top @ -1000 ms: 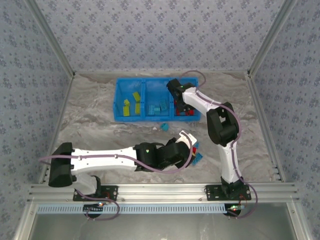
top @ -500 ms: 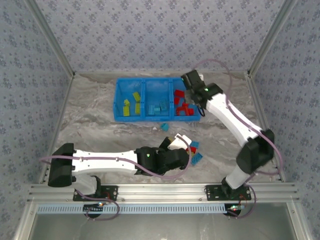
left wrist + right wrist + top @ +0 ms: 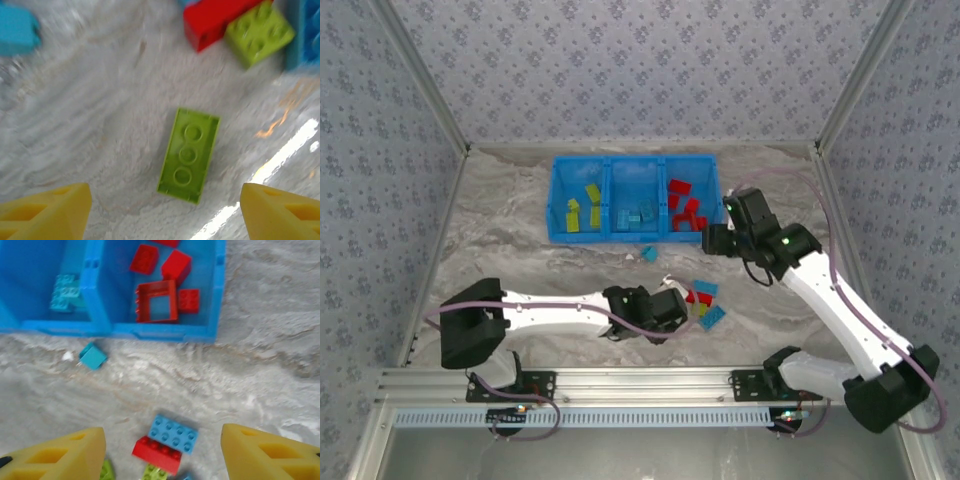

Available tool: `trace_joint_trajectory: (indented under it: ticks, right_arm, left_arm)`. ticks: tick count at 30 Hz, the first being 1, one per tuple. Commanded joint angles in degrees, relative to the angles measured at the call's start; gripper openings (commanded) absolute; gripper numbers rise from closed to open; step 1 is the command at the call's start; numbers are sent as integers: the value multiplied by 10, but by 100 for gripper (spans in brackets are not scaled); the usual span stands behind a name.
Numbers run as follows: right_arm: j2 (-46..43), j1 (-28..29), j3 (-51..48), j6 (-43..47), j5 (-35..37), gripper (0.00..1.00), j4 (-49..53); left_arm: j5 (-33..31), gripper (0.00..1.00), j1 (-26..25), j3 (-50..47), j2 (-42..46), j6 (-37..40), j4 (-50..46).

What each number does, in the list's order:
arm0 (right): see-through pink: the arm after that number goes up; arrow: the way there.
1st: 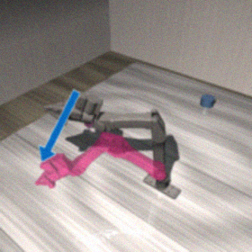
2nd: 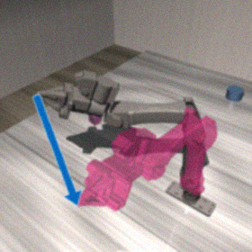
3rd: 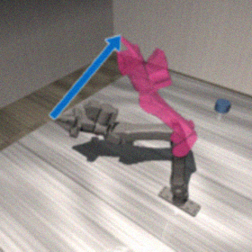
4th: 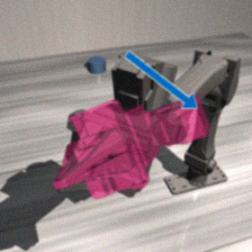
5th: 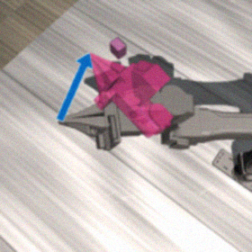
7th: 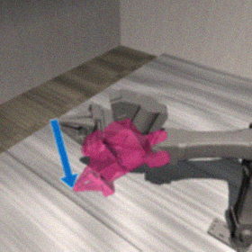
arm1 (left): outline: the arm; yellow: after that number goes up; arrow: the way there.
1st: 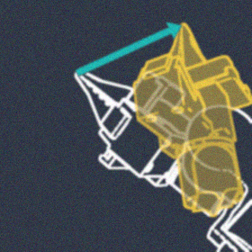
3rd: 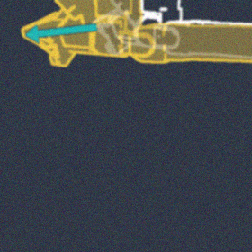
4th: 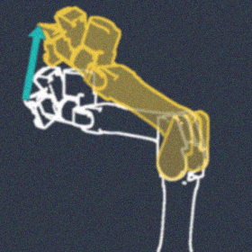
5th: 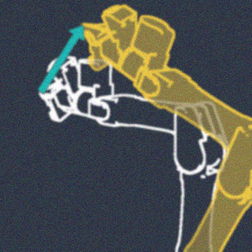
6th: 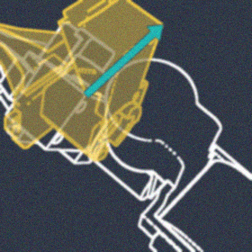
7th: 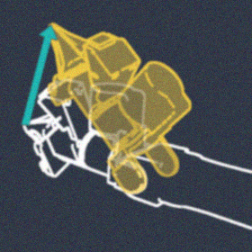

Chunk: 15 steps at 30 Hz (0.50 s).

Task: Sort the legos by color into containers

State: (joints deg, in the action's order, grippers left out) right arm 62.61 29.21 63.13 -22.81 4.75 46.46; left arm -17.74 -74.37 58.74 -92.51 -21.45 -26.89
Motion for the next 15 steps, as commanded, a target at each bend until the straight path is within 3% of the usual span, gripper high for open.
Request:
trace_joint_trajectory:
  ticks: [1, 7, 15]
  right_arm:
    - [-47, -2, -40, 13, -110, 67, -2]
    - [-148, 0, -89, 3, -203, 71, 19]
    - [-232, -3, -97, -28, -221, 72, 55]
  left_arm:
    - [119, 79, 36, 2, -2, 44, 5]
    - [187, 79, 63, 21, -40, 85, -9]
    - [113, 79, 67, 48, -90, 86, -25]
